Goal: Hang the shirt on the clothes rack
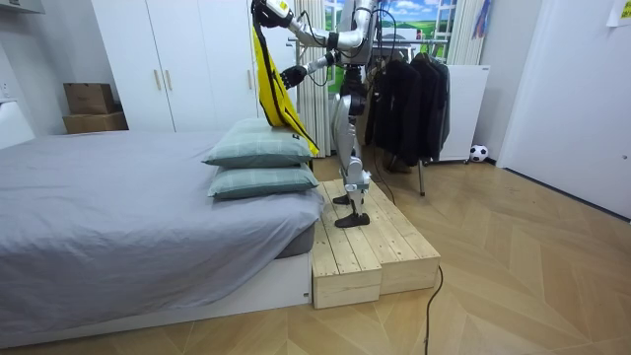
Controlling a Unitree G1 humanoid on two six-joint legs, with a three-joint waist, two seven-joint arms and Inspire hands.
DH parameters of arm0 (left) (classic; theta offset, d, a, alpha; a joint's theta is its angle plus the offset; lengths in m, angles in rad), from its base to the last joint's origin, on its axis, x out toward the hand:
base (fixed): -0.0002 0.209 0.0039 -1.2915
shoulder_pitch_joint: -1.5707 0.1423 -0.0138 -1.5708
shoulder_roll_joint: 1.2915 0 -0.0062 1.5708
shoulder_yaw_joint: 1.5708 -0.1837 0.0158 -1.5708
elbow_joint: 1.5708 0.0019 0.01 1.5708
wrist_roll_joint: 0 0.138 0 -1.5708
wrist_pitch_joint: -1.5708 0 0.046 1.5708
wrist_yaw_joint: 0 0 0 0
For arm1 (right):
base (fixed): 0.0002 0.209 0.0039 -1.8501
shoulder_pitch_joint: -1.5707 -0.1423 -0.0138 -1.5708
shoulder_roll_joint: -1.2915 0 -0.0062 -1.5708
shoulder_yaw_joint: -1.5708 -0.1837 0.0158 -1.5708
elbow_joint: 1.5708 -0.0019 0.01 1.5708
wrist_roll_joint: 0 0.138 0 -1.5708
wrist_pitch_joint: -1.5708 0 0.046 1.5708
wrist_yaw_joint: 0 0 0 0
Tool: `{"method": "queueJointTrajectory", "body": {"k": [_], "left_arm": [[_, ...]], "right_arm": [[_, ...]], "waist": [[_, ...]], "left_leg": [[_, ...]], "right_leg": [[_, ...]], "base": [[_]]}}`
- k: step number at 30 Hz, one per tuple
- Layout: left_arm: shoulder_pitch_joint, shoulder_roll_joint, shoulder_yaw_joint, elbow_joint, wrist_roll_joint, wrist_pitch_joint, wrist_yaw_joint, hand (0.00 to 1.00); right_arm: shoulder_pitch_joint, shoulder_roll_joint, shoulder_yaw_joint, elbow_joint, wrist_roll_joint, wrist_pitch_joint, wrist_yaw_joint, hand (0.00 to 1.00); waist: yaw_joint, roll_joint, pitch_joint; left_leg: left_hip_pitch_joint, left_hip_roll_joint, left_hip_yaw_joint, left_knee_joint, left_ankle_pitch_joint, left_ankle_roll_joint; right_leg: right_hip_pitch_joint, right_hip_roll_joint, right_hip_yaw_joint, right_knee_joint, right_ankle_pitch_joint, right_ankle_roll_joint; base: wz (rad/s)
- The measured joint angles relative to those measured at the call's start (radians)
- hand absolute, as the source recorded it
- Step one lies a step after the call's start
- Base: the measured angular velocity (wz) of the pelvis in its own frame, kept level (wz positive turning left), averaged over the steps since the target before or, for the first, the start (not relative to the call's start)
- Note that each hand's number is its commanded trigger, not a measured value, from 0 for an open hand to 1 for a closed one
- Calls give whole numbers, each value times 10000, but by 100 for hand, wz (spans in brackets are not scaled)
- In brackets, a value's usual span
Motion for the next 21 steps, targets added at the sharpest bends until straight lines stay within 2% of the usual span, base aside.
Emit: {"method": "queueJointTrajectory", "body": {"k": [6, 9, 11, 12, 16, 21], "left_arm": [[0, -13, -20, -2, 7, 275, -4, 100], [0, -101, -32, -50, 21, 361, -23, 100], [-5, -296, -92, -280, 34, 536, -22, 100], [-16, -402, -111, -329, 157, 561, -18, 100], [-42, -423, -113, -336, 328, 571, -15, 100], [-311, -574, -112, -397, 347, 589, -9, 100]], "right_arm": [[-77, 325, 1, 5, -5, 2, 2, 0], [-216, 480, 0, 38, 87, 2, -8, 0], [-357, 553, -2, 235, 487, 2, -37, 0], [-469, 626, 3, 430, 699, 2, -38, 0], [-555, 791, 2, 802, 860, 1, -144, 0], [-604, 929, 49, 910, 1520, 10, -430, 0]], "waist": [[127, 18, -8], [121, 69, -27], [102, 97, -21], [114, 129, -22], [102, 294, -15], [154, 317, -8]], "left_leg": [[-1, 29, -39, 28, -5, -13], [-37, 30, -75, 49, -6, -14], [-63, 30, -59, 74, -10, -19], [-67, 30, -63, 96, -13, -24], [-66, 30, -95, 103, -14, -25], [-163, 24, -162, 117, -13, -28]], "right_leg": [[17, 36, -43, -8, 14, -22], [28, 36, -58, -12, 16, -25], [20, 36, -73, -19, 21, -27], [30, 36, -77, -19, 21, -27], [64, 36, -132, -26, 21, -27], [3, 35, -198, -23, 21, -27]], "base": [[2], [1], [2], [0], [2], [4]]}}
